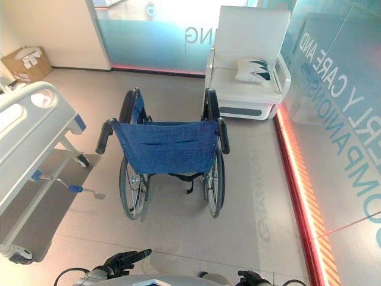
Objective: Push the wheelchair next to the bed
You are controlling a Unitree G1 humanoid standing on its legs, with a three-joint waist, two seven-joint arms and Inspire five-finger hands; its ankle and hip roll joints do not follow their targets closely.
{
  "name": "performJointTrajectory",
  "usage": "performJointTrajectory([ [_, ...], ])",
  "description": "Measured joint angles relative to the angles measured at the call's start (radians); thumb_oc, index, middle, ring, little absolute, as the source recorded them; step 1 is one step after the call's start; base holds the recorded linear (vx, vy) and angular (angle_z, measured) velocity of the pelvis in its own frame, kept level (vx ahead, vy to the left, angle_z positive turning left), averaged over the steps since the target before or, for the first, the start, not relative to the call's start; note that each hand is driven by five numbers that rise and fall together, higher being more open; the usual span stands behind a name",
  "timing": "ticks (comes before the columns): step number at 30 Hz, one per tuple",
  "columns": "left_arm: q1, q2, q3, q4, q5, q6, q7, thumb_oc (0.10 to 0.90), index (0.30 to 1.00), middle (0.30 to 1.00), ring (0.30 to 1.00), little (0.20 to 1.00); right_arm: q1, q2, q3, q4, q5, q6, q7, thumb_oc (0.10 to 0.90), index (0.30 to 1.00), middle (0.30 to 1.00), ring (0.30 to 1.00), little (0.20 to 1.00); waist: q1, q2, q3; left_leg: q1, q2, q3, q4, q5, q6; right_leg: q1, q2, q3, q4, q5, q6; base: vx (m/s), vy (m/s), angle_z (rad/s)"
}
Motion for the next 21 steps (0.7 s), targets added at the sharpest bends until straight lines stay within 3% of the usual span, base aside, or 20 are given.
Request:
performJointTrajectory([
  [13,0.021,-0.008,0.064,0.001,-0.040,0.004,0.067,0.800,0.900,0.900,0.900,0.900,0.010,0.003,0.000,0.007,0.040,0.003,0.000,0.800,0.900,0.900,0.900,0.900,0.001,-0.006,-0.010,0.015,-0.001,-0.006,-0.001,0.000,-0.001,0.031,-0.003,-0.019,-0.020,0.003,0.001,0.01,0.000,0.03],
  [21,0.027,0.019,0.128,0.034,-0.028,0.072,0.120,0.800,0.900,0.900,0.900,0.900,0.013,-0.008,-0.062,0.009,0.075,0.016,-0.001,0.800,0.900,0.900,0.900,0.900,-0.002,0.002,-0.027,0.021,-0.003,-0.014,-0.001,0.000,-0.001,0.041,-0.004,-0.024,-0.025,0.003,0.001,0.03,0.027,0.03],
])
